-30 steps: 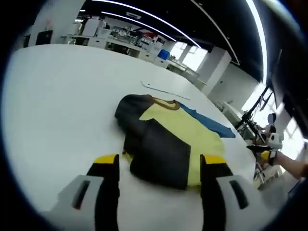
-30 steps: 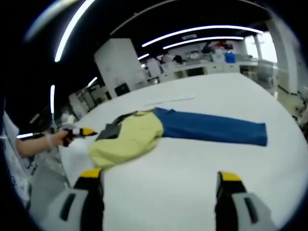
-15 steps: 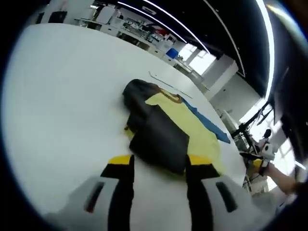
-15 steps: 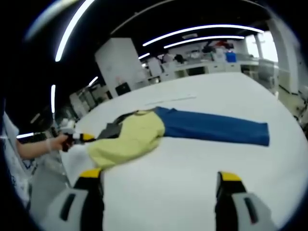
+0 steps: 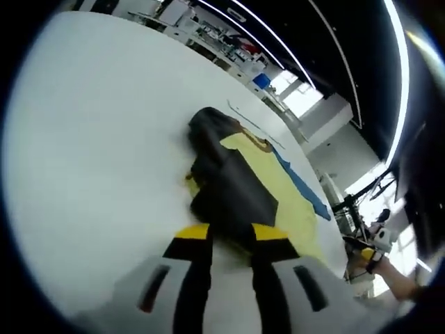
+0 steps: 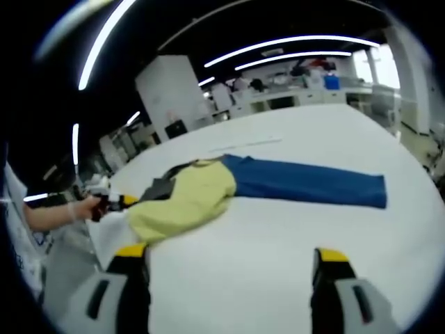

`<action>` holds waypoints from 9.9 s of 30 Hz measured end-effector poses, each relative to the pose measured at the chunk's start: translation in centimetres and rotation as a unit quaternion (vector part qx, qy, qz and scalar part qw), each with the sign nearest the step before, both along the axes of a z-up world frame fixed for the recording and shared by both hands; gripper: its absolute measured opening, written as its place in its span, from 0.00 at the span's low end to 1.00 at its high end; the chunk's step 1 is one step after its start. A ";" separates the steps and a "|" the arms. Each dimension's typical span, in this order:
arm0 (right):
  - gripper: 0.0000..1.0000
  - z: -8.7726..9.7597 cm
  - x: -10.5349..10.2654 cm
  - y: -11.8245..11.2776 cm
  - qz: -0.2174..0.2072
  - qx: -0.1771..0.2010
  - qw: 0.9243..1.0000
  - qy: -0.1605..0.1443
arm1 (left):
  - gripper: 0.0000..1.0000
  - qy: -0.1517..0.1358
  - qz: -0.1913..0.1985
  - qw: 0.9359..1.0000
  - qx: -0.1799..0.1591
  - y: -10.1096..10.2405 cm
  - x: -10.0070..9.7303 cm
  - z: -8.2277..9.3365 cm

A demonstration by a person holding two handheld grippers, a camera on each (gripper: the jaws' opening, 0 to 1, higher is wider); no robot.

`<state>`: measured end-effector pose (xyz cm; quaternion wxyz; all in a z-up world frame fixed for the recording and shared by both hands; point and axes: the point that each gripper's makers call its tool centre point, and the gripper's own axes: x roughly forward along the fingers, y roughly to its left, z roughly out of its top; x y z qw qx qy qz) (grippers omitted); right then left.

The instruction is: Fold the garment on the visible template until the final outline fits inside the template.

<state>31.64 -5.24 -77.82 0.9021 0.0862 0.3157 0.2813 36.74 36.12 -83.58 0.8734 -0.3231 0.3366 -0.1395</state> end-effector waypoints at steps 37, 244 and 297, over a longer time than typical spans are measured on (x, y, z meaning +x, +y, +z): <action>0.97 0.2 0.9 1.4 0.015 0.002 1.000 -0.001 | 0.00 -0.038 0.060 0.988 0.139 13.3 -2.5 4.1; 0.00 0.5 -0.1 27.9 0.439 -0.302 0.807 -0.254 | 0.54 -0.166 -0.135 0.948 0.235 0.8 -10.9 7.6; 0.00 -3.5 20.6 28.8 0.344 -0.281 0.888 -0.120 | 0.48 -0.145 -0.143 0.956 0.211 -0.6 -9.8 6.6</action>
